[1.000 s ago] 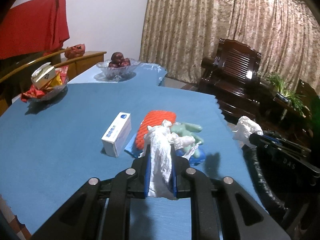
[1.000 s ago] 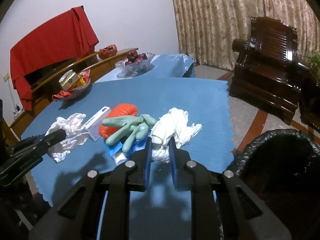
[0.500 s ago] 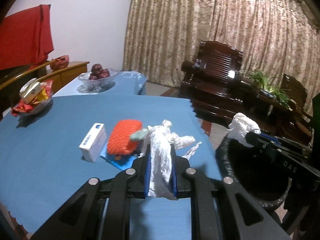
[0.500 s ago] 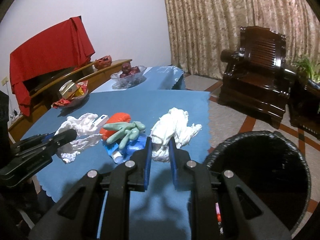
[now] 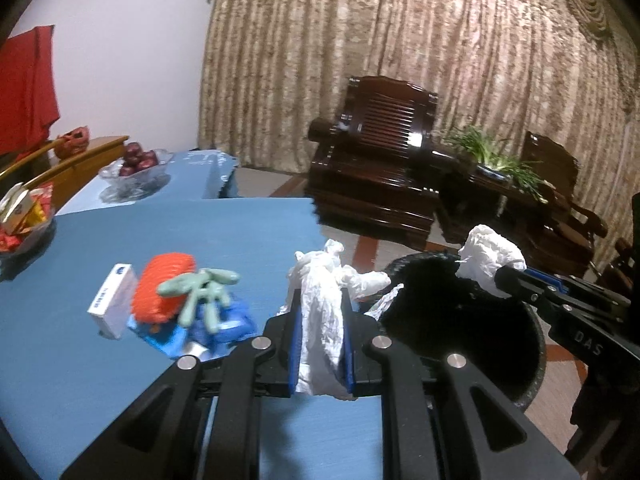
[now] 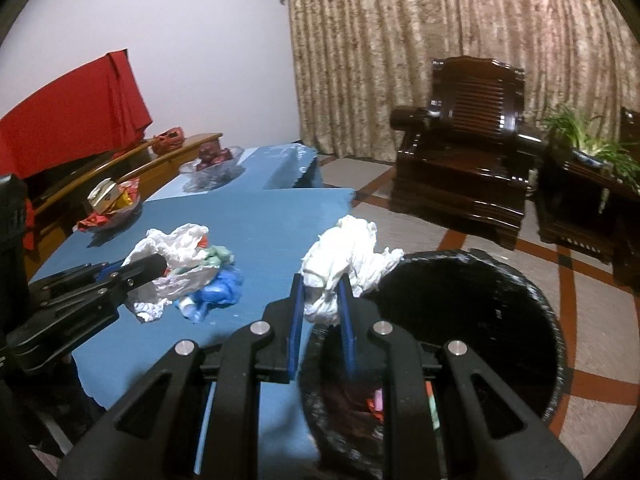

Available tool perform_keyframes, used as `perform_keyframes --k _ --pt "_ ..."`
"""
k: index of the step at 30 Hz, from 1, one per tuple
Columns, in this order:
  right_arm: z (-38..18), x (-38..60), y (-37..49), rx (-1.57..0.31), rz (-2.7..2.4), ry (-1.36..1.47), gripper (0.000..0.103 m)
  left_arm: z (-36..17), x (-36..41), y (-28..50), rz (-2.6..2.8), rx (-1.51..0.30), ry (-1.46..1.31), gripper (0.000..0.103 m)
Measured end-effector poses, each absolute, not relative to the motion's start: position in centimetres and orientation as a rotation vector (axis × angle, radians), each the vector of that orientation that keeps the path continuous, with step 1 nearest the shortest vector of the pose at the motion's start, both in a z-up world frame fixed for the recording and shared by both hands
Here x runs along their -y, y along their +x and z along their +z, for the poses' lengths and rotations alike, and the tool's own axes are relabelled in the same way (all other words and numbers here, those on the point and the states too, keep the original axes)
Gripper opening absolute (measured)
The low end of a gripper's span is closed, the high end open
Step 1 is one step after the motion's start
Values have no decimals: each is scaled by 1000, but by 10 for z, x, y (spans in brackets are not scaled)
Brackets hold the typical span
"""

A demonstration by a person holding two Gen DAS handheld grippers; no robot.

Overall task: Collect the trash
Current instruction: 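Carry both white tissues over the bin and open both tools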

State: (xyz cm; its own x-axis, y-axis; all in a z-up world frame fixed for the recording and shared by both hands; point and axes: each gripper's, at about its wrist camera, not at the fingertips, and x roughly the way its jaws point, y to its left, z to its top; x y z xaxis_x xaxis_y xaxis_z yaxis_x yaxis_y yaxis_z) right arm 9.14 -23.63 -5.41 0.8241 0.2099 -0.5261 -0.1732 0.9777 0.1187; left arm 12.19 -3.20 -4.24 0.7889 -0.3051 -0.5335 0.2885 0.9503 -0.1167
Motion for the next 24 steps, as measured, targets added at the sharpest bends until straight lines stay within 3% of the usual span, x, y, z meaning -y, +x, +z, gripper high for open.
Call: perform_keyframes --k 24 --pt "-86 334 70 -620 7 119 16 -66 161 145 -525 -653 41 16"
